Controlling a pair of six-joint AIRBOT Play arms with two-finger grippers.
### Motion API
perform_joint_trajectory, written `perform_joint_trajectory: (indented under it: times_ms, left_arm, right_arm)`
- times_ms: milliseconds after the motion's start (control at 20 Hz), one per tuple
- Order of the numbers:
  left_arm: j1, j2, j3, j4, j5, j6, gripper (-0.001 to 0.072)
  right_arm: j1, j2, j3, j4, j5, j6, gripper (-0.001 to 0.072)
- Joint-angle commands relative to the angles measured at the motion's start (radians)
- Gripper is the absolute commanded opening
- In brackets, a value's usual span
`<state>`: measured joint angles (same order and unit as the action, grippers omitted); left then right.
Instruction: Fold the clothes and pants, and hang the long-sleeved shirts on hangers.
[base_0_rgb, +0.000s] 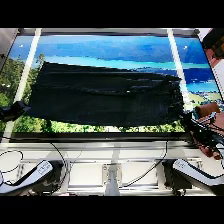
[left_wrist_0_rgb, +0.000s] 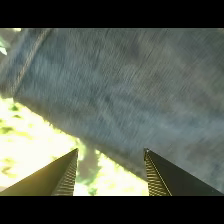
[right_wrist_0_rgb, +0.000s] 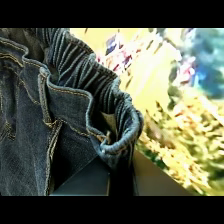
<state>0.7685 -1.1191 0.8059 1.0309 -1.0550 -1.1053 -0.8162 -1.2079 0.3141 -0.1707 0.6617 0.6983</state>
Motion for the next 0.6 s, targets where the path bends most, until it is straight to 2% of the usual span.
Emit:
perform_joint_trajectory:
  times_ms: [0, 150, 200, 250, 550]
  left_arm:
    - [0.036, 0.007, -0.098, -0.004, 0.036, -0.044, 0.0469]
    - [0.092, 0.011, -0.171, -0.143, 0.115, -0.043, 0.0529]
    - [0.100, 0.010, -0.192, -0.187, 0.149, -0.044, 0.0599]
    - [0.101, 0.010, -0.210, -0.218, 0.180, -0.043, 0.0629]
    - [0.077, -0.009, -0.275, -0.238, 0.362, -0.040, 0.0626]
  right_arm:
    - [0.000, -0.001, 0.002, 0.011, 0.005, -0.011, 0.0080]
    - [0.000, -0.001, 0.002, 0.012, 0.010, -0.009, 0.0080]
    - [0.000, -0.001, 0.002, 0.012, 0.013, -0.008, 0.0080]
    - [0.000, -0.001, 0.002, 0.012, 0.020, -0.008, 0.0080]
    - [0.000, -0.001, 0.003, 0.018, 0.031, -0.008, 0.0080]
